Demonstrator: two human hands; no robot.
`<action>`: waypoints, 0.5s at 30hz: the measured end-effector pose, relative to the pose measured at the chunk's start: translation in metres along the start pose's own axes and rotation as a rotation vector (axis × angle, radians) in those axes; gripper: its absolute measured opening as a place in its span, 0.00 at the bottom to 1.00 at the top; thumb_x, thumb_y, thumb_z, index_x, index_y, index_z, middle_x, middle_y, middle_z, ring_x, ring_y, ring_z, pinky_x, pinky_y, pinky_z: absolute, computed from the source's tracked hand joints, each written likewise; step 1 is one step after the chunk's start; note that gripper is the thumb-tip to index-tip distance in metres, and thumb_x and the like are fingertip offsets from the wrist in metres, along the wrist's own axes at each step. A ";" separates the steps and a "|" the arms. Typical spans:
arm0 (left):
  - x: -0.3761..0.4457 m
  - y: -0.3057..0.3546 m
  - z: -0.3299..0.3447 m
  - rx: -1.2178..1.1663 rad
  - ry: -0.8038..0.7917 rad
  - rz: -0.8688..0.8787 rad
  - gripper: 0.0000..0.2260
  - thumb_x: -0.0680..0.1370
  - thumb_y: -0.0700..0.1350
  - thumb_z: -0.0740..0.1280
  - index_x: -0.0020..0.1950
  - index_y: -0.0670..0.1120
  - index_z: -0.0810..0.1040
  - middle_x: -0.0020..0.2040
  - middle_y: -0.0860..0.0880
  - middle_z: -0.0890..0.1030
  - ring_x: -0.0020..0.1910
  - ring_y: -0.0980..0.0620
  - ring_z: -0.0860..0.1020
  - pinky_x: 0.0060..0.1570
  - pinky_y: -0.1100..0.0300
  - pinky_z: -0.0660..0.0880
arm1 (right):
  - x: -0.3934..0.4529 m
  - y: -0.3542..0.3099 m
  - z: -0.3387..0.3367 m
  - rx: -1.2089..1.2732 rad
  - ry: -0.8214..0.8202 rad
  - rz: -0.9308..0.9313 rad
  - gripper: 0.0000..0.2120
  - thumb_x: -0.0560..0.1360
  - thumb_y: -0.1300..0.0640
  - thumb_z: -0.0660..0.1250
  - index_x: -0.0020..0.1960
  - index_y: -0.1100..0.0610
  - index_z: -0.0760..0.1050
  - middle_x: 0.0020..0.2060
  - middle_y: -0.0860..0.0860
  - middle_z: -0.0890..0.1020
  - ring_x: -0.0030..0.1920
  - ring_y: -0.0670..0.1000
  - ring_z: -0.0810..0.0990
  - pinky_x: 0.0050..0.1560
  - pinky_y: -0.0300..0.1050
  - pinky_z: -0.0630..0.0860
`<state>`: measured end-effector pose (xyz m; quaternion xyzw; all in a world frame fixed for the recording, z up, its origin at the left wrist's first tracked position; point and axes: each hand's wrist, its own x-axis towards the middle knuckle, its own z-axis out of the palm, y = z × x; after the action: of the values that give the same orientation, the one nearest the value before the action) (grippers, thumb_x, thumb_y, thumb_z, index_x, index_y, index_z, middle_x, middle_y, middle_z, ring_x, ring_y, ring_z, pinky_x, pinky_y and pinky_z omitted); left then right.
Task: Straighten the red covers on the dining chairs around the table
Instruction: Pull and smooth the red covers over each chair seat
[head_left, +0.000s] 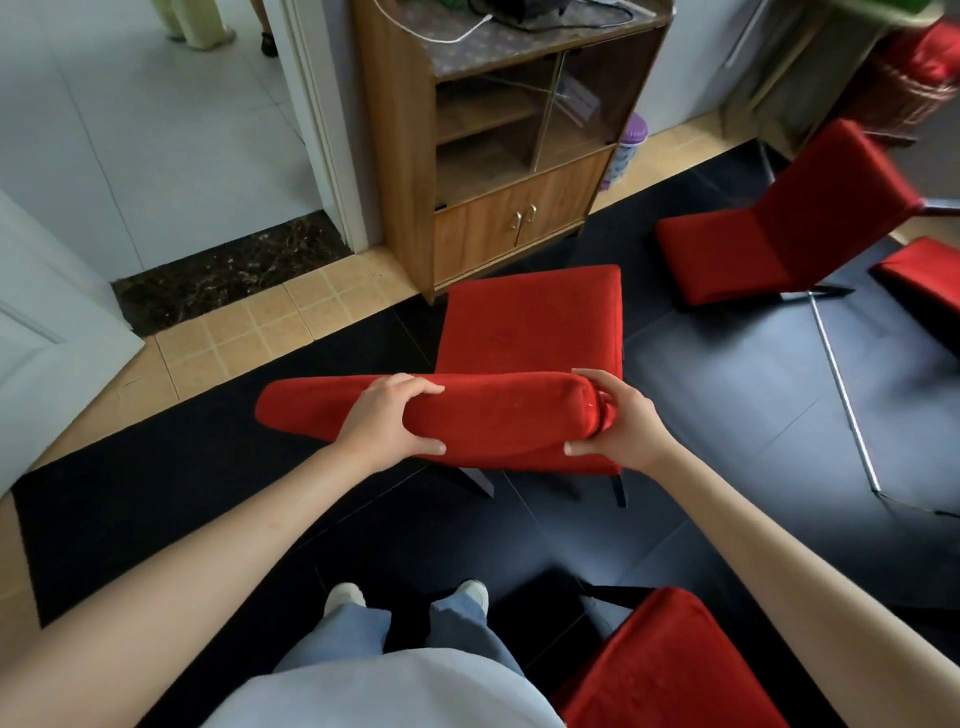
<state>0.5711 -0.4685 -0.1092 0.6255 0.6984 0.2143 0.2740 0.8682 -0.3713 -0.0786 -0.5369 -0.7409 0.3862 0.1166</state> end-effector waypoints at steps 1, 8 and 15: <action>-0.001 0.002 0.006 0.022 -0.008 0.026 0.35 0.63 0.54 0.80 0.68 0.55 0.73 0.68 0.52 0.72 0.68 0.50 0.69 0.68 0.53 0.62 | -0.005 0.001 -0.004 0.013 0.013 -0.001 0.46 0.54 0.58 0.85 0.69 0.46 0.71 0.58 0.41 0.77 0.61 0.44 0.73 0.63 0.38 0.65; 0.002 0.002 0.029 0.165 0.067 0.045 0.37 0.61 0.56 0.80 0.68 0.51 0.73 0.64 0.51 0.77 0.66 0.49 0.72 0.69 0.47 0.60 | -0.029 0.012 -0.025 0.075 0.091 -0.004 0.45 0.55 0.57 0.84 0.68 0.43 0.71 0.58 0.43 0.78 0.61 0.46 0.74 0.64 0.39 0.67; 0.019 0.021 0.033 0.234 -0.023 0.137 0.34 0.61 0.59 0.79 0.64 0.53 0.74 0.64 0.53 0.76 0.64 0.52 0.74 0.69 0.45 0.63 | -0.039 0.025 -0.036 0.023 0.156 -0.037 0.47 0.55 0.56 0.85 0.70 0.44 0.70 0.64 0.47 0.76 0.66 0.47 0.72 0.67 0.41 0.65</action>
<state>0.6071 -0.4481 -0.1229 0.7018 0.6710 0.1427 0.1919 0.9221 -0.3873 -0.0621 -0.5501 -0.7350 0.3495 0.1870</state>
